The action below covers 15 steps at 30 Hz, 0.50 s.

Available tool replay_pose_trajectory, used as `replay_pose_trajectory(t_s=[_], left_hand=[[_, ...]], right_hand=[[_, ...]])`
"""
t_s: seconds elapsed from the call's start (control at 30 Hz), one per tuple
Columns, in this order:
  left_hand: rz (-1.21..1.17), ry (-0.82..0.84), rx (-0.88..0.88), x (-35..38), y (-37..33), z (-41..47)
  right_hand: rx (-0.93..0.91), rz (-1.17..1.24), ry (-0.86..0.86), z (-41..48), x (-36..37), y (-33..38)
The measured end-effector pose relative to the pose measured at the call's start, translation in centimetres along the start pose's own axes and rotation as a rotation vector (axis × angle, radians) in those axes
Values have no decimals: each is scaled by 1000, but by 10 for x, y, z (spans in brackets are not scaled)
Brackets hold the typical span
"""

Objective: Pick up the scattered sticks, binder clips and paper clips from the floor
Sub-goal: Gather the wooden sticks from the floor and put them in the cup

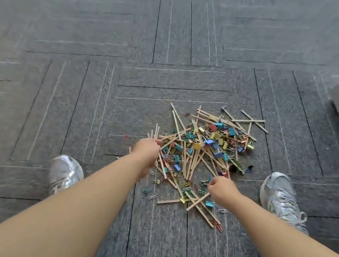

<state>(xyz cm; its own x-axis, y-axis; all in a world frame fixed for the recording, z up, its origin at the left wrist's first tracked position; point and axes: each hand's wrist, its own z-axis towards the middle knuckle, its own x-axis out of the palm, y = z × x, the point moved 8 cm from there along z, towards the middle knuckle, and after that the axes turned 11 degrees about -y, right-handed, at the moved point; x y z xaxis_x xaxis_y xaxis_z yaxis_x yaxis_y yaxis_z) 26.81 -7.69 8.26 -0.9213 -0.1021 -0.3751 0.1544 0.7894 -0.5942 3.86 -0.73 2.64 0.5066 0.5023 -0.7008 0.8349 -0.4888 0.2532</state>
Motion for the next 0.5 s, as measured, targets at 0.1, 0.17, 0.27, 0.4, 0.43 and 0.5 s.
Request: replay_pose_trajectory(t_s=[0.1, 0.17, 0.27, 0.4, 0.43, 0.5], left_hand=[[-114, 62, -155, 11, 44, 37], [-140, 85, -225, 19, 66, 62], [-87, 94, -269, 27, 80, 91], [1, 146, -240, 44, 67, 115], [2, 160, -226, 50, 63, 120], [-37, 182, -224, 62, 61, 124]], right_hand=[[67, -1, -28, 43, 32, 1], [151, 52, -111, 67, 42, -2], [235, 158, -216, 96, 44, 10], [312, 237, -242, 117, 54, 33], [315, 224, -236, 122, 57, 38], [302, 193, -254, 127, 61, 41]])
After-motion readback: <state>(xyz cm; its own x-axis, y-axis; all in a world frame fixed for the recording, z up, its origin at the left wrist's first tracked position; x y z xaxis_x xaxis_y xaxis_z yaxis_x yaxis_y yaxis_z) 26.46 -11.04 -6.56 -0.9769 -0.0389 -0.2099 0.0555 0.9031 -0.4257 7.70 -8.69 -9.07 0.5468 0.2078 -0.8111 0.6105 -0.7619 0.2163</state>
